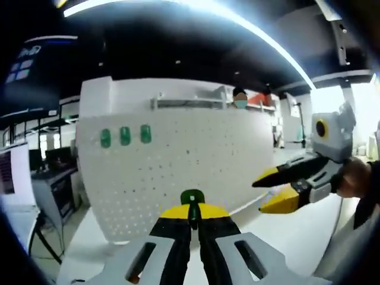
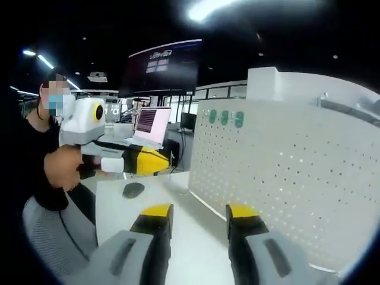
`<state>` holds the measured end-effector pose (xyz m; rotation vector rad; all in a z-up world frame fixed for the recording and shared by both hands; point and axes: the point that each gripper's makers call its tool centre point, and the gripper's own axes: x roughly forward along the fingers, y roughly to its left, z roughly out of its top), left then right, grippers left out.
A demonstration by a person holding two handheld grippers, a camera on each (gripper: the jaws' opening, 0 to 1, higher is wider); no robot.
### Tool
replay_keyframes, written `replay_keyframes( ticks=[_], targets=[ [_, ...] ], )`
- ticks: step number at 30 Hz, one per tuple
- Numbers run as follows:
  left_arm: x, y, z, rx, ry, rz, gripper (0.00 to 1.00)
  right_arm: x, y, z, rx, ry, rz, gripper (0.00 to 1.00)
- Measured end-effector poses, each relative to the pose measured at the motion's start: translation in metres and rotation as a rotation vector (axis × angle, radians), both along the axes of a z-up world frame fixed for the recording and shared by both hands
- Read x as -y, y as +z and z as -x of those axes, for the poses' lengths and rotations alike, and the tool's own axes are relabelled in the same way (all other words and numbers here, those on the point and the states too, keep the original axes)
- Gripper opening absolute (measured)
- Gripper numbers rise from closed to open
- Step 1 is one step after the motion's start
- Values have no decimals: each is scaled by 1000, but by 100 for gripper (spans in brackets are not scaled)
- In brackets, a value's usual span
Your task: Insert the hook assembly into the mounting plate slot until the hook locks in place.
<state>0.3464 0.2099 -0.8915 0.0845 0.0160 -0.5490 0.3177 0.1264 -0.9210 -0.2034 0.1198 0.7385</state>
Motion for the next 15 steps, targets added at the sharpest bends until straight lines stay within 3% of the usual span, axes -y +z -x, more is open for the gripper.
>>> replay_keyframes(
  ticks=[15],
  targets=[
    [24,43,-33,71,2,-1,3,16,8,-4,18,-33,-27,34]
  ],
)
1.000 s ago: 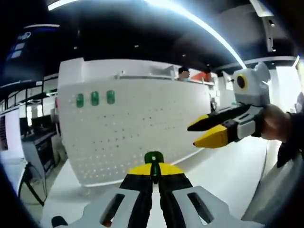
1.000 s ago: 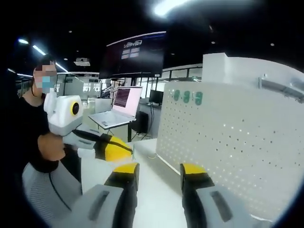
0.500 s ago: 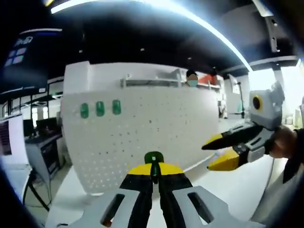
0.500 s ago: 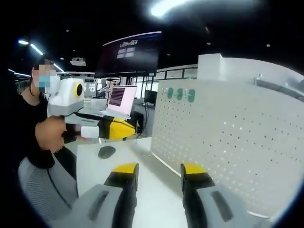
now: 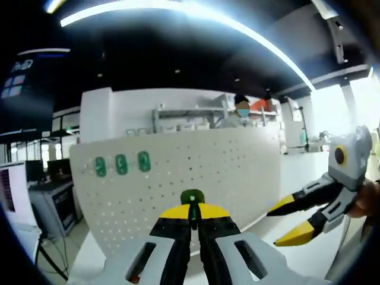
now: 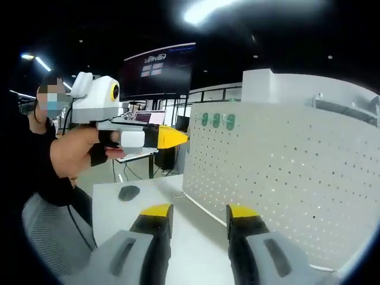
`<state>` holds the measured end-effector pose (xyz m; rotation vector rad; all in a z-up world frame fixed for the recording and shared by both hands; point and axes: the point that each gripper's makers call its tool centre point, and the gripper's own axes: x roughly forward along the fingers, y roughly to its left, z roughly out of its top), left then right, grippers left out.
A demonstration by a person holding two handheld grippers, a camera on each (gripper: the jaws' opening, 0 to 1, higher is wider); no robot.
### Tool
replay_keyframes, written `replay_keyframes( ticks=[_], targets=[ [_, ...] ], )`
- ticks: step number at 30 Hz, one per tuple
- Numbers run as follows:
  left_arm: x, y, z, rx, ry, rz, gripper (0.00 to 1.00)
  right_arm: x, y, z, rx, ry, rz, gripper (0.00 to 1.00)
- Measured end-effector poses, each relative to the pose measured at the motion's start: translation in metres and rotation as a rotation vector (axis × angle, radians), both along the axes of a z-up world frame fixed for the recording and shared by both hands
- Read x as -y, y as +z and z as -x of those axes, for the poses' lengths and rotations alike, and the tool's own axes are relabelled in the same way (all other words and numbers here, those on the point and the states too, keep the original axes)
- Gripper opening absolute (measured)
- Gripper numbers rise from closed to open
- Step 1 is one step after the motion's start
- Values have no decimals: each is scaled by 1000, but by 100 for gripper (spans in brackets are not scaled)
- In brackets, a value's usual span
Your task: Insert the hook assembly into the mounting plate slot until the hook locks in place.
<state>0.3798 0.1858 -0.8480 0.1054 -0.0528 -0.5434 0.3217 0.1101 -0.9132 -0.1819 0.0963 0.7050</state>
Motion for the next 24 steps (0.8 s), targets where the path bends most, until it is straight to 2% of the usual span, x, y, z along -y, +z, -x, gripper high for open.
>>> replay_keyframes(
  ticks=[10,15,24],
  targets=[
    [16,15,-31,8,2,1,3,10,7,-3,28,-26,-8,34],
    [23,28,-43,26,6,-5,3,14,9,-4,31,-35,-11,34],
    [22,44,-73,42,39,0,3,17,14,-4,40,-38,-34,35]
  ],
)
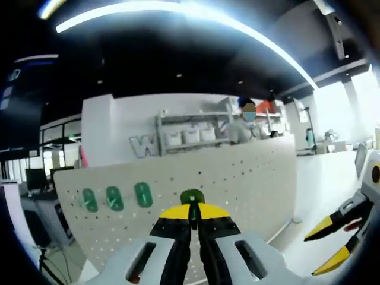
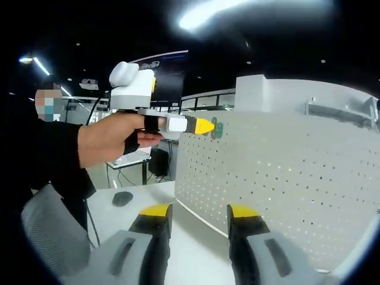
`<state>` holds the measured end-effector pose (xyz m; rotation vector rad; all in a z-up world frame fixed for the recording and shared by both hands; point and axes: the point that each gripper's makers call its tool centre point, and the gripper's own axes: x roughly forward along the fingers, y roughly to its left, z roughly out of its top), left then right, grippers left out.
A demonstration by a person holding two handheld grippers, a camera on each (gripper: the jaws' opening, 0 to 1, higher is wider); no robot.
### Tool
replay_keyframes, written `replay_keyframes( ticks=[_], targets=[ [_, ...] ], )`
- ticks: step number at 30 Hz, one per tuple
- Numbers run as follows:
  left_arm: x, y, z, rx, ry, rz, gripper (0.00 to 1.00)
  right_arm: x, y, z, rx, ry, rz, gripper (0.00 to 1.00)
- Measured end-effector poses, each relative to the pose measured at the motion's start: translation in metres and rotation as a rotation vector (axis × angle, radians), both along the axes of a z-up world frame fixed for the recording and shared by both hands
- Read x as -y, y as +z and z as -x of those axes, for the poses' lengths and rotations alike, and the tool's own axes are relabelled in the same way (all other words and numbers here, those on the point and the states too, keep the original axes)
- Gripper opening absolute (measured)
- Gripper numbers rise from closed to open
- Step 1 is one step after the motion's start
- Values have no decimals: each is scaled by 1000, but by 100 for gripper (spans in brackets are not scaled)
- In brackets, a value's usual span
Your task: Insert the hook assembly into the mounting plate slot until the hook locks in place.
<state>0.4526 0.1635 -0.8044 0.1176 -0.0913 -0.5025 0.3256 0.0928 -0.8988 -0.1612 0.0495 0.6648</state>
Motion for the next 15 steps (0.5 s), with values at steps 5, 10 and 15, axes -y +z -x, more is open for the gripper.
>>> replay_keyframes(
  ticks=[5,10,15],
  targets=[
    [3,9,-15,14,30,4,3,1,2,-1,4,-1,-6,36],
    [8,14,-32,33,70,-43,3,-1,2,0,5,7,-3,36],
    [12,13,-42,29,95,-61,3,0,3,-1,4,3,-8,37]
  ],
)
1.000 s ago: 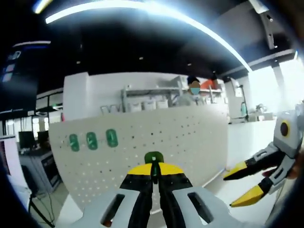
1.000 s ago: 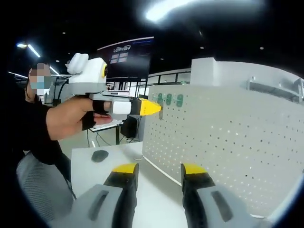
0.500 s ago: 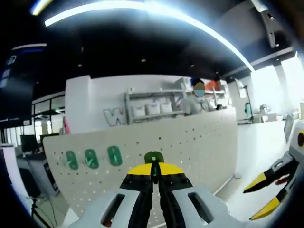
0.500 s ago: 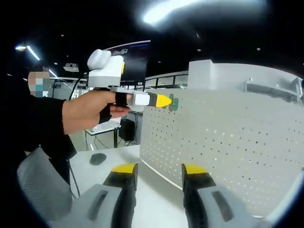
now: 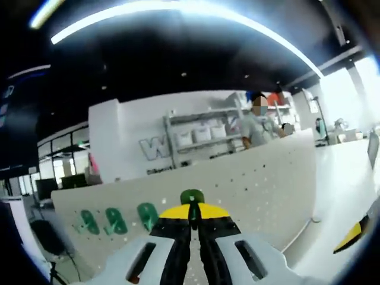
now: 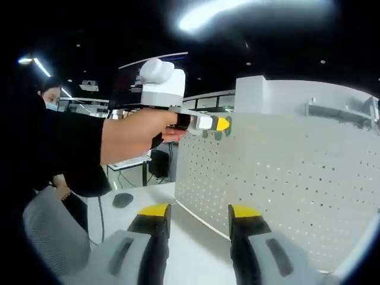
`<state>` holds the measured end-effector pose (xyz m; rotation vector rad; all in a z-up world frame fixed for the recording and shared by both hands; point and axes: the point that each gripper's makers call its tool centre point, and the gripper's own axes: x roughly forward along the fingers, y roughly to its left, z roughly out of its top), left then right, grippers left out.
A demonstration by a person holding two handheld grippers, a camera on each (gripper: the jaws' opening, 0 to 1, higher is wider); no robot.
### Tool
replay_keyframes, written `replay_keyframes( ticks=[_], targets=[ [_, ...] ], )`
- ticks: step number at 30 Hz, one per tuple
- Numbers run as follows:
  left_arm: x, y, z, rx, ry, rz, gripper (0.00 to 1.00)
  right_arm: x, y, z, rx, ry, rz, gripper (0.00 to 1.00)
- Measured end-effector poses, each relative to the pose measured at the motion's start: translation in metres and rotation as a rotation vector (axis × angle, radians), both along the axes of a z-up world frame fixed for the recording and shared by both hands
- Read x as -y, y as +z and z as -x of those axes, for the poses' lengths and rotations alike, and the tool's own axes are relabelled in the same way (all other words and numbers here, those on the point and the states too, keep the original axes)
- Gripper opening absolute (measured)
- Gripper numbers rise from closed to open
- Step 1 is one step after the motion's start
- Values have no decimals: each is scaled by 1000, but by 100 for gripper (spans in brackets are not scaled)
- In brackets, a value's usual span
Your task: Insert the hook assembly into the mounting plate slot until the hook locks in place.
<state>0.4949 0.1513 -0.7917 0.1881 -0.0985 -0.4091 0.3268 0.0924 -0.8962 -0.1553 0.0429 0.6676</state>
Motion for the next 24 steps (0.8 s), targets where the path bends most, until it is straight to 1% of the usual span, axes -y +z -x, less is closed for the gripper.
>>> replay_keyframes(
  ticks=[2,5,7,8,12,17,20,24],
  targets=[
    [-2,-1,-4,-15,13,25,3,0,0,0,-1,1,0,37],
    [-4,0,-8,-23,27,69,3,0,-1,0,-3,2,0,37],
    [-6,-1,-13,-27,42,69,3,0,0,0,-3,2,-2,37],
    [-7,-1,-17,-35,42,80,3,0,0,0,-3,2,-3,37],
    [-3,0,-20,-35,46,81,3,2,0,-1,-3,1,-8,37],
    [-3,-6,-23,-48,61,86,3,2,0,-1,-3,2,-11,37],
    [-3,-10,-24,-51,71,68,3,3,0,-1,-6,1,-13,37],
    [-3,-11,-25,-53,73,67,3,2,-2,-1,-11,3,-11,37]
  ],
)
